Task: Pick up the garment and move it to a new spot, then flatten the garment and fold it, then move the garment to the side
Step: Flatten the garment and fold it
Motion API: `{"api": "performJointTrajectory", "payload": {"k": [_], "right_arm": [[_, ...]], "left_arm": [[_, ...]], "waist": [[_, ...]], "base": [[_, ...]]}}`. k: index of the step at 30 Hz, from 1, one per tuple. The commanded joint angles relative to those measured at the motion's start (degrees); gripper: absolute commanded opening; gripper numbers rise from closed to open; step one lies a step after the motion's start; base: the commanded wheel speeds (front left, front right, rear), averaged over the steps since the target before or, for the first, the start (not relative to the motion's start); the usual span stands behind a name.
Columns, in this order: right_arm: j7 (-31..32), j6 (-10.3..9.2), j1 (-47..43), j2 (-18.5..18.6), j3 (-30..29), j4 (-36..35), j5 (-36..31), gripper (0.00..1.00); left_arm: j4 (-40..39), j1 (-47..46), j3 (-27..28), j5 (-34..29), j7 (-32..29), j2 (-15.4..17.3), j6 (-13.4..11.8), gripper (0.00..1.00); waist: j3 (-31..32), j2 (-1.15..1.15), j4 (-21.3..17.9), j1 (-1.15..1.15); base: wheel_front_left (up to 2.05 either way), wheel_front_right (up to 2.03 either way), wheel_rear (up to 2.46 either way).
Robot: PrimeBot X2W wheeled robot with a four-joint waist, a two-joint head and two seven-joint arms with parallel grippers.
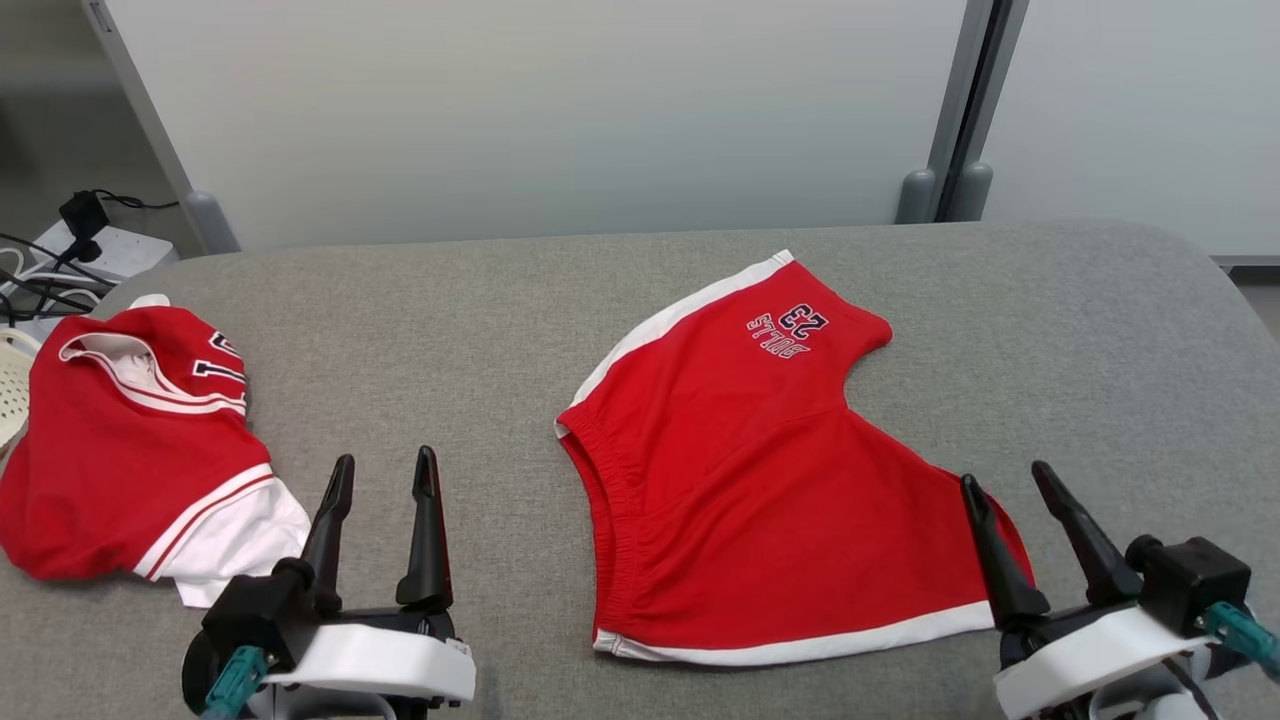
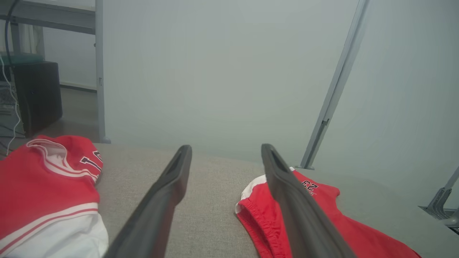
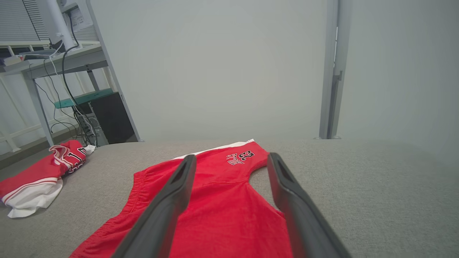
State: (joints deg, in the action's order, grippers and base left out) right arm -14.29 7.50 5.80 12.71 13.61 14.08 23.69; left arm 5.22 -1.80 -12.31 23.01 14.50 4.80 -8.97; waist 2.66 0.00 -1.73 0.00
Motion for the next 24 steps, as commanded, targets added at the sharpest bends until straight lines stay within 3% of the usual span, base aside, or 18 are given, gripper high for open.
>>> {"api": "performJointTrajectory", "payload": {"k": [1,9,13,24], "right_arm": [[-0.7,-0.01,0.1,0.31,0.88,-1.88,-0.68,1.0],[-0.71,-0.01,-2.64,-2.73,-0.03,-4.76,-1.06,1.0],[-0.71,-0.01,-4.33,-1.69,-0.63,-5.37,-2.4,1.0],[-0.71,-0.01,-6.63,-1.54,-2.43,-7.23,0.17,1.0]], "left_arm": [[-2.31,-0.53,2.49,-1.15,0.49,0.12,-0.11,1.0],[-8.57,4.29,5.91,-8.19,0.5,-1.73,2.04,1.0],[-6.87,6.47,4.67,-11.6,0.5,-1.84,3.65,1.0],[-6.16,10.9,4.3,-11.27,0.5,-1.91,3.1,1.0]], "waist": [[0.12,0.0,-0.05,0.0],[0.78,0.0,0.34,0.0],[0.94,0.0,1.03,0.0],[0.78,0.0,1.14,0.0]], "base": [[0.0,0.0,0.0],[0.0,0.0,0.0],[0.0,0.0,0.0],[0.0,0.0,0.0]]}}
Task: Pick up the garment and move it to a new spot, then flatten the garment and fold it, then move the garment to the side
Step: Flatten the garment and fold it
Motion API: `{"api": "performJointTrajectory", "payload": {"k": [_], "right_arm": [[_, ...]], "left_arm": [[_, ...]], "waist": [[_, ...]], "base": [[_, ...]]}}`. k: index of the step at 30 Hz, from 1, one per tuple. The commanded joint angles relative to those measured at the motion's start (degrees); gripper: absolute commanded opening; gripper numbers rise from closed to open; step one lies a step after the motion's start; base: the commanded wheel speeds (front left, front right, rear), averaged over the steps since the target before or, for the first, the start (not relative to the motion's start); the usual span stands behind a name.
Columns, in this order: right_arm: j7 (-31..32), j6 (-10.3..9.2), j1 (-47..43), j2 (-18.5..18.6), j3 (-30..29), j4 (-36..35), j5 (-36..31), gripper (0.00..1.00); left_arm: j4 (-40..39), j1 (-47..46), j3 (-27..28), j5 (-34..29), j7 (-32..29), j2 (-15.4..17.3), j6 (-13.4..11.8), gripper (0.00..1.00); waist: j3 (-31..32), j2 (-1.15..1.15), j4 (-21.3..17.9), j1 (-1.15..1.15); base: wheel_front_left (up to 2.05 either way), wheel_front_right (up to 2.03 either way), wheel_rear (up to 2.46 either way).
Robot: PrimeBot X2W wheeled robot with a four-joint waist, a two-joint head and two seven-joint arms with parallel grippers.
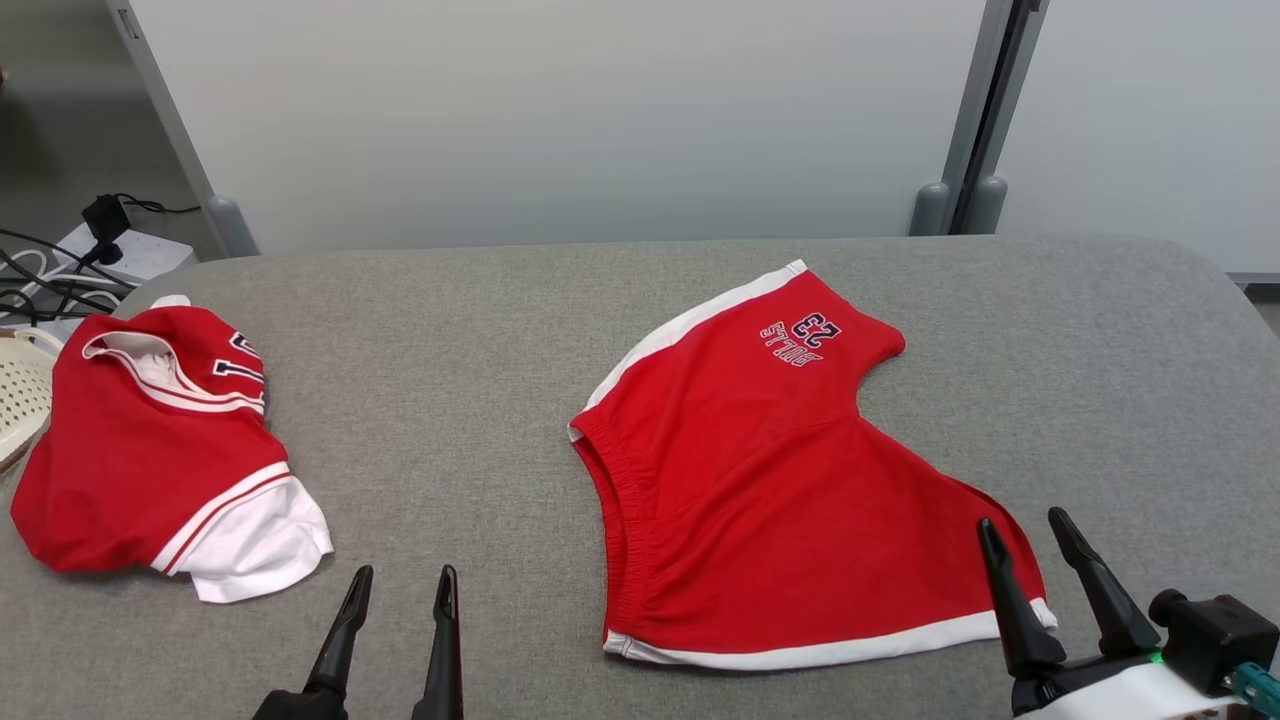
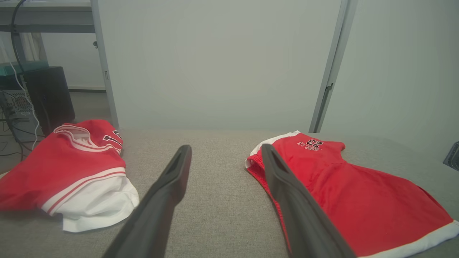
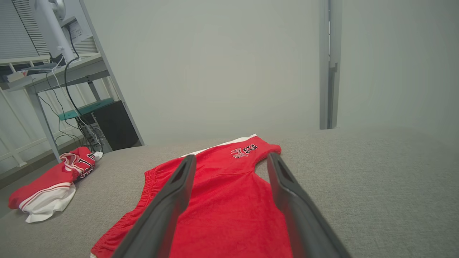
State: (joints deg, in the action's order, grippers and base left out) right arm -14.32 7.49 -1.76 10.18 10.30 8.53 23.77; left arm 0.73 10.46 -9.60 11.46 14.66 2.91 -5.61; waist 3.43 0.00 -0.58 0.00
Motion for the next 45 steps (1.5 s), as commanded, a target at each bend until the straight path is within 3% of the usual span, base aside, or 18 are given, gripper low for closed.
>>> {"api": "performJointTrajectory", "payload": {"k": [1,23,33,45], "right_arm": [[-0.67,0.0,0.85,0.98,0.77,-1.82,0.08,1.0],[-0.68,0.0,0.12,0.95,0.92,-1.99,-0.21,1.0],[-0.68,0.0,0.21,1.3,1.33,-1.87,0.26,1.0],[-0.68,0.0,1.05,2.78,2.11,-1.73,1.02,1.0]], "left_arm": [[-1.77,-1.19,1.57,0.25,0.33,-0.02,-0.33,1.0],[-0.87,-1.81,1.08,-0.37,0.34,-0.02,-0.16,1.0],[11.51,-5.63,-5.63,-5.36,0.34,1.03,9.96,1.0],[28.81,-15.43,-14.36,-8.29,0.34,1.08,12.69,1.0]], "waist": [[0.03,0.0,0.0,0.0],[0.29,0.0,0.55,0.0],[-0.18,0.0,0.32,0.0],[-1.95,0.0,-2.26,0.0]], "base": [[0.0,0.0,0.0],[0.0,0.0,0.0],[0.0,0.0,0.0],[0.0,0.0,0.0]]}}
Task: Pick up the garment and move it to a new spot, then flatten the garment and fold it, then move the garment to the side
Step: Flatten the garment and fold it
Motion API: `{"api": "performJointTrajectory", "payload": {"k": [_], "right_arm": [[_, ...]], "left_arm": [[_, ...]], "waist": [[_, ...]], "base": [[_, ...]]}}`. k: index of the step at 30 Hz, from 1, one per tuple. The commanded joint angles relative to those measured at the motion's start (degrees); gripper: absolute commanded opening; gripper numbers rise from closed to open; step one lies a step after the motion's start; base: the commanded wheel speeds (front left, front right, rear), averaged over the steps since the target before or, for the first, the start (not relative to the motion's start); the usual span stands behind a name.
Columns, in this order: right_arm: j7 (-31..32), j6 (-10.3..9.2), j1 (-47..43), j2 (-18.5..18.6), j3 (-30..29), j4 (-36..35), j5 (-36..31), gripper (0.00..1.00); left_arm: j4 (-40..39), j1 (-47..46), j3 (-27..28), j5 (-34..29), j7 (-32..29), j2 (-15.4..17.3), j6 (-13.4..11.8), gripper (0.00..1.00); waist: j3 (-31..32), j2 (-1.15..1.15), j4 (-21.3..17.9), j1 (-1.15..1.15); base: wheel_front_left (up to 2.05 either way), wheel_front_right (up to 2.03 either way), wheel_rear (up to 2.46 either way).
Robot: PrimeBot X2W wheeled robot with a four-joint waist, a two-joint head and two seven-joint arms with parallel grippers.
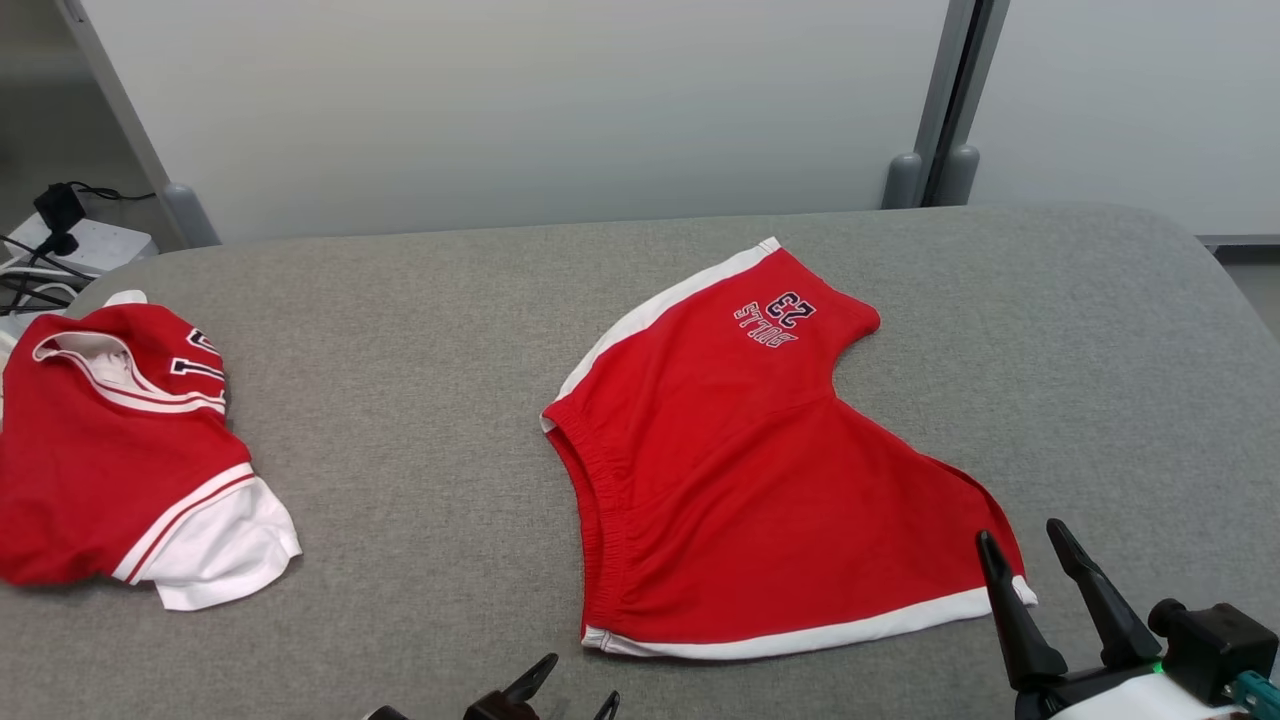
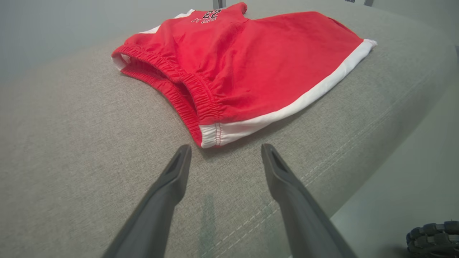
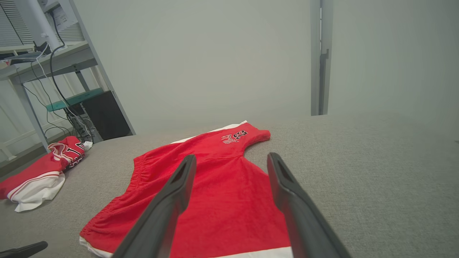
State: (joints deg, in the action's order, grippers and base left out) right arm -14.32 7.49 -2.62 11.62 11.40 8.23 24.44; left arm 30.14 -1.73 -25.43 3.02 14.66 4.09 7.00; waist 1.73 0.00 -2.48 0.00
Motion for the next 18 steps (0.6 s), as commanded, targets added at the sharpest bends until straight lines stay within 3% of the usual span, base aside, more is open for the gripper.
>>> {"api": "performJointTrajectory", "payload": {"k": [1,8,12,18], "right_arm": [[-0.68,0.0,2.03,1.41,1.01,-1.46,0.39,1.0],[-0.68,0.0,2.33,2.05,1.36,-1.52,0.61,1.0],[-0.68,0.0,2.47,2.33,1.37,-1.62,0.77,1.0],[-0.68,0.0,3.04,2.69,1.58,-1.66,0.99,1.0]], "left_arm": [[0.35,-3.84,1.17,0.22,0.34,-0.18,0.11,1.0],[5.03,-7.19,0.39,0.88,0.34,-0.83,-0.77,1.0],[6.16,-8.02,0.46,1.79,0.34,-1.01,-1.49,0.85],[7.84,-9.47,0.59,2.15,0.34,-1.11,-2.42,0.79]], "waist": [[-0.41,0.0,-0.66,0.0],[-1.75,0.0,-2.41,0.0],[-2.34,0.0,-2.85,0.0],[-3.26,0.0,-3.32,0.0]], "base": [[0.0,0.0,0.0],[0.0,0.0,0.0],[0.0,0.0,0.0],[0.0,0.0,0.0]]}}
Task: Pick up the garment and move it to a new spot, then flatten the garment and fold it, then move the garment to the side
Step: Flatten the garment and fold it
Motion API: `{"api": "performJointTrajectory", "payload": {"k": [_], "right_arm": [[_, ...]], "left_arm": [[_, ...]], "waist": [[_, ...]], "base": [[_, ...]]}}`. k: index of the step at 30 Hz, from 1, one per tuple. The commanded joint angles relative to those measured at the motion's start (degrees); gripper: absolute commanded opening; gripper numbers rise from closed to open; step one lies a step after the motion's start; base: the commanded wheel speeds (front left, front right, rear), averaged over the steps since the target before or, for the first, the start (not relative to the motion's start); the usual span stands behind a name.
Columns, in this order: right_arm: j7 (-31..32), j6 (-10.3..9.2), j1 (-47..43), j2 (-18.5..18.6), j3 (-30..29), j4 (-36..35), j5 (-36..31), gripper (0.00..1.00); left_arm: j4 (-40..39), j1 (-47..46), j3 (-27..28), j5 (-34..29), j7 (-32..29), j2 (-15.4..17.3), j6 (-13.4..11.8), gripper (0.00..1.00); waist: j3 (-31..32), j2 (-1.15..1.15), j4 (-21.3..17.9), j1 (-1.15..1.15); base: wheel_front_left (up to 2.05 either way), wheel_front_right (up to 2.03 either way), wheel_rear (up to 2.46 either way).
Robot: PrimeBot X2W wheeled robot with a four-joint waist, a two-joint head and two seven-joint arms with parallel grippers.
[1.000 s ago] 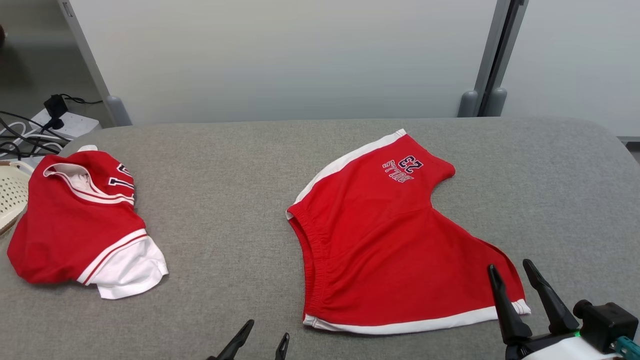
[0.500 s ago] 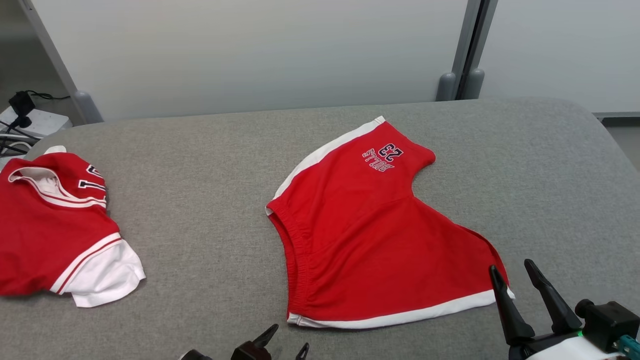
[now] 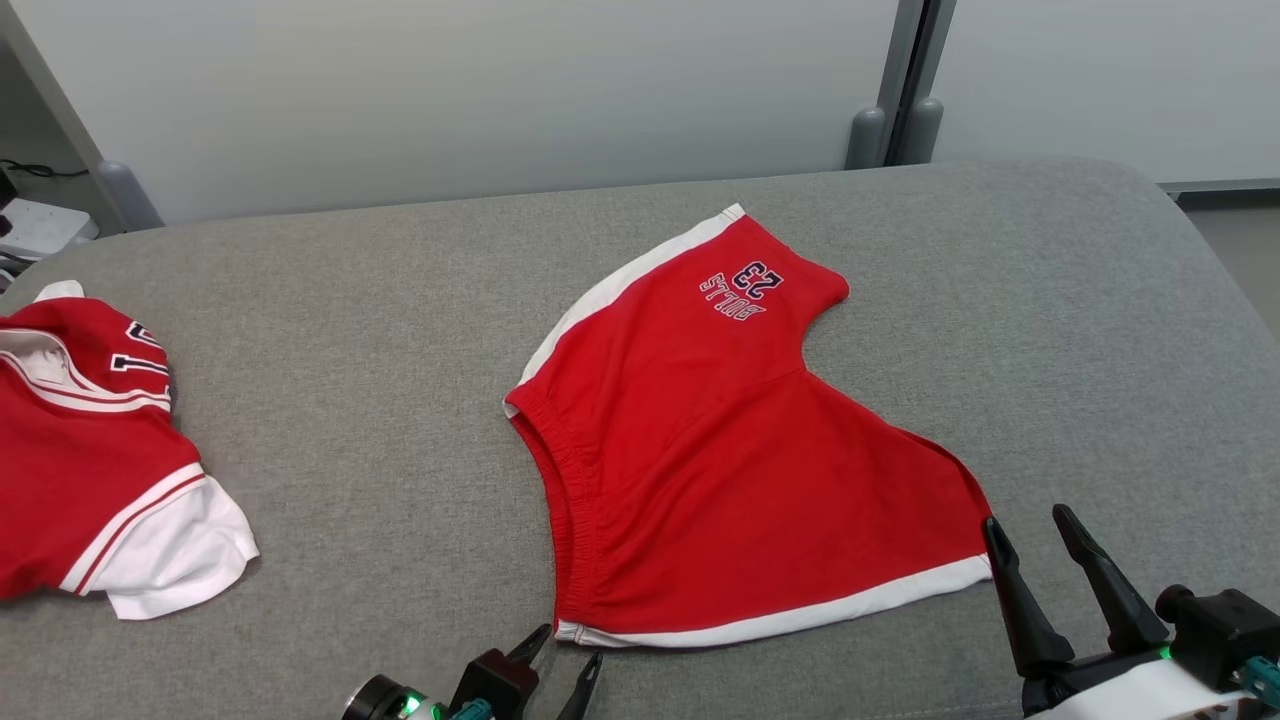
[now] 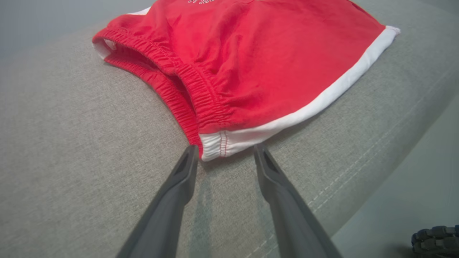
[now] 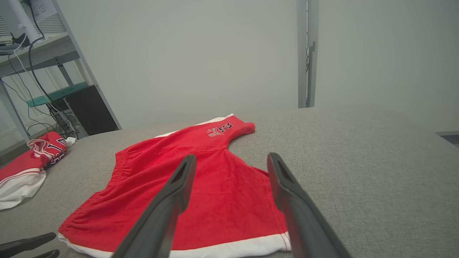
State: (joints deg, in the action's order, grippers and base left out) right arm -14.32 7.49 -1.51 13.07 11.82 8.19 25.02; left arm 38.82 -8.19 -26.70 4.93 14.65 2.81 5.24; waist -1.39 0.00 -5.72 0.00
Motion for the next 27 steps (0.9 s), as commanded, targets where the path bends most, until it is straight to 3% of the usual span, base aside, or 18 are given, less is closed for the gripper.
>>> {"api": "performJointTrajectory", "payload": {"k": [1,5,9,10,11,14,27], "right_arm": [[-0.68,0.0,2.01,1.3,1.21,-1.64,0.45,1.0],[-0.68,0.0,2.18,1.51,1.35,-1.62,0.61,1.0],[-0.68,0.0,2.86,1.81,1.64,-1.59,0.88,1.0],[-0.68,0.0,3.02,1.86,1.6,-1.5,0.98,1.0],[-0.68,0.0,3.19,2.08,1.8,-1.15,1.23,1.0],[-0.68,0.0,3.53,2.68,3.46,0.4,2.93,1.0],[-0.68,0.0,12.61,4.05,8.6,25.32,11.1,1.0]], "left_arm": [[-0.69,-3.25,1.88,0.19,0.35,0.16,-0.75,0.78],[-0.3,-3.73,1.89,0.19,0.35,0.14,-0.89,0.75],[0.31,-4.47,1.82,0.18,0.35,0.13,-0.88,0.6],[0.62,-4.71,1.73,0.19,0.35,0.12,-0.81,0.49],[1.2,-5.15,1.62,0.32,0.35,0.11,-0.69,0.31],[2.25,-5.82,1.72,0.82,0.35,0.1,-0.52,0.0],[1.82,-5.66,2.36,1.53,0.35,0.17,0.29,0.0]], "waist": [[-0.26,0.0,-0.1,0.0],[-0.6,0.0,-0.18,0.0],[-1.54,0.0,-0.41,0.0],[-1.69,0.0,-0.38,0.0],[-2.01,0.0,-0.33,0.0],[-2.51,0.0,-0.39,0.0],[-3.5,0.0,0.42,0.0]], "base": [[0.0,0.0,0.0],[0.0,0.0,0.0],[0.0,0.0,0.0],[0.0,0.0,0.0],[0.0,0.0,0.0],[0.0,0.0,0.0],[0.0,0.0,0.0]]}}
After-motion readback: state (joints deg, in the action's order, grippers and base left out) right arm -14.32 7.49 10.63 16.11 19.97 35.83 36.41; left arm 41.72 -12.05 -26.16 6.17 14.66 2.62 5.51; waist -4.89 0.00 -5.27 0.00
